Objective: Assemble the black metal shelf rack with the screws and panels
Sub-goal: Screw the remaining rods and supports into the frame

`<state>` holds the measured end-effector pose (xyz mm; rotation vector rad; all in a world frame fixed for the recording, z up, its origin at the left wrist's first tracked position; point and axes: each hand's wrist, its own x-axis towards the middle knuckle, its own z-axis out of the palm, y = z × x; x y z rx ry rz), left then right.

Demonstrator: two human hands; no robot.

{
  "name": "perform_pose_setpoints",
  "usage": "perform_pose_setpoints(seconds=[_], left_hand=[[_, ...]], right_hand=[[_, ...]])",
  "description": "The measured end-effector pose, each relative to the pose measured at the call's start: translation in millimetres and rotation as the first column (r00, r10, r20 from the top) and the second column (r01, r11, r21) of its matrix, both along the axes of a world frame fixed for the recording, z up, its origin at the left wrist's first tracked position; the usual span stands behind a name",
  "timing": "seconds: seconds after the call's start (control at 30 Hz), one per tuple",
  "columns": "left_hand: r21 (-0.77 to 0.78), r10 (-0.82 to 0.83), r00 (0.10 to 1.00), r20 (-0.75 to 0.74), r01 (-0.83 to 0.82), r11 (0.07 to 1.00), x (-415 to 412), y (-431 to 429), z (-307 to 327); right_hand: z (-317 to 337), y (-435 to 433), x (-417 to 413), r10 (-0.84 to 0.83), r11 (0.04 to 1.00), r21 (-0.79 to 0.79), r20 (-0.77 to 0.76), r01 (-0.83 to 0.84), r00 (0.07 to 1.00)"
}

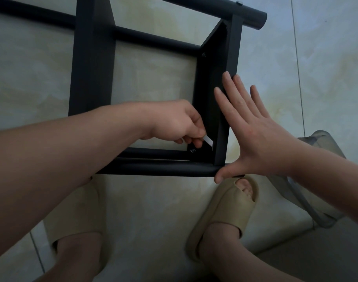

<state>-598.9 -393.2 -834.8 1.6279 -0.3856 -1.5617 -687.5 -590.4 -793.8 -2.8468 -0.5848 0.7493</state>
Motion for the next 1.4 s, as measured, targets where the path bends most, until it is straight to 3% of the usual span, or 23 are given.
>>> perform_pose_setpoints(seconds=[0.57,0.97,1.07,1.3,1.4], left_hand=[[0.02,-0.22,0.967,0.132,0.219,0.976,-5.1,7.6,5.3],[0.039,-0.282,0.947,0.156,0.279,0.959,-15.1,5.5,3.7],[0.032,-0.211,0.97,0.125,0.208,0.978,-12.0,8.5,2.5],[0.01,-0.114,0.957,0.267,0.116,0.993,0.8,5.5,4.1],[-0.028,0.033,0.986,0.163,-0.029,0.999,-5.7,1.2,1.6]], right_hand=[[1.1,0.6,-0.1,-0.005,1.0,0.002,-0.009,0.005,1.0],[1.3,0.7,0.3,-0.012,1.0,0.005,-0.018,0.012,1.0],[1.4,0.8,0.3,-0.013,1.0,0.006,-0.019,0.013,1.0],[0.3,0.6,0.4,-0.012,1.0,0.01,-0.013,0.012,1.0],[0.1,0.3,0.3,-0.013,1.0,0.01,-0.012,0.013,1.0]])
